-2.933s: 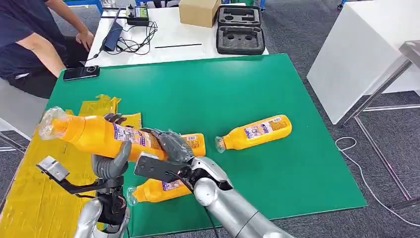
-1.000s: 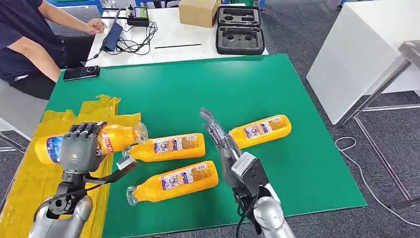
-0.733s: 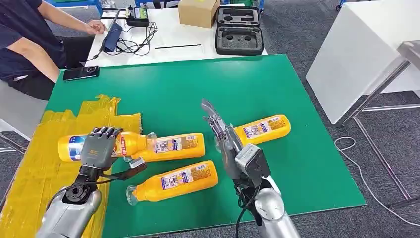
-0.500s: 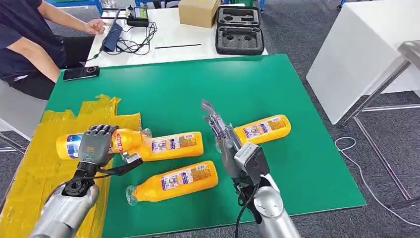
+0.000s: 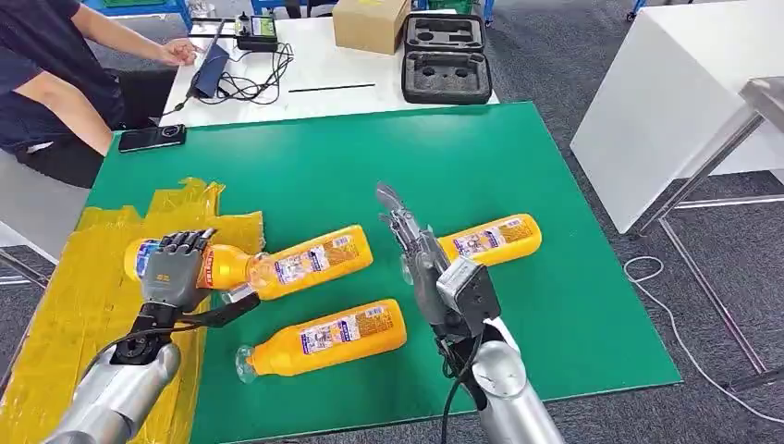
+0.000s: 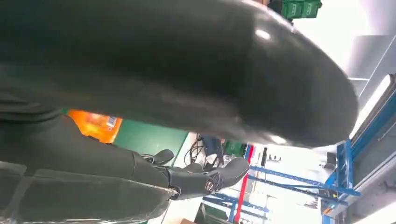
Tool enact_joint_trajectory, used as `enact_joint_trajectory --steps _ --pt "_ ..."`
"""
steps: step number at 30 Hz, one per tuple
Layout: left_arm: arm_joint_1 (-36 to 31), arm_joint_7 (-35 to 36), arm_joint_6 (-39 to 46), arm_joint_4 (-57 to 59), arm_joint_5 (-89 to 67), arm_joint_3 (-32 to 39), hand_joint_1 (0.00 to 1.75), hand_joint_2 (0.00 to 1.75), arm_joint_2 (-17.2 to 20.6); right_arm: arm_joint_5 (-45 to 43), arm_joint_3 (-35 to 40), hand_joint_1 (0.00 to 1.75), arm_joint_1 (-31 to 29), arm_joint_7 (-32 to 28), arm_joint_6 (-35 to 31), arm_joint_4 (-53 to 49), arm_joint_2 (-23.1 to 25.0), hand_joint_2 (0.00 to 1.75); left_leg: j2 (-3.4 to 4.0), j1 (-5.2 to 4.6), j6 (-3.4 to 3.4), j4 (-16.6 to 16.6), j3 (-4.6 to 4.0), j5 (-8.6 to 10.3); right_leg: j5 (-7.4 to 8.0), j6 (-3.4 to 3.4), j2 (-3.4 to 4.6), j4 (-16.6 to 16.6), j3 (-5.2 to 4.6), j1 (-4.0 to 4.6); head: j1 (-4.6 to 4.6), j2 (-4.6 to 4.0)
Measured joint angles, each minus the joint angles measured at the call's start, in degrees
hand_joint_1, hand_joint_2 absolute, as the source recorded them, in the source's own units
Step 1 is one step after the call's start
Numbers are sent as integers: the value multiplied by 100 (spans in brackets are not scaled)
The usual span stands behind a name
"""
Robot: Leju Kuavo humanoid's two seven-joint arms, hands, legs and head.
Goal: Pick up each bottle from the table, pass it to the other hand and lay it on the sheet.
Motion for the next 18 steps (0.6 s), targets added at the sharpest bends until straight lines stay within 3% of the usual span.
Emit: enact_joint_trajectory --steps 12,18 --pt "347 -744 -234 -125 1034 57 0 0 72 -44 22 0 7 15 -127 72 -7 0 -2 -1 0 0 -3 0 -1 0 -1 0 -1 -1 0 0" --pt "1008 -1061 -584 -1098 2053 544 0 0 11 190 52 0 64 127 2 74 109 0 9 0 -4 1 -4 -4 -4 -2 12 0 -13 -1 -2 0"
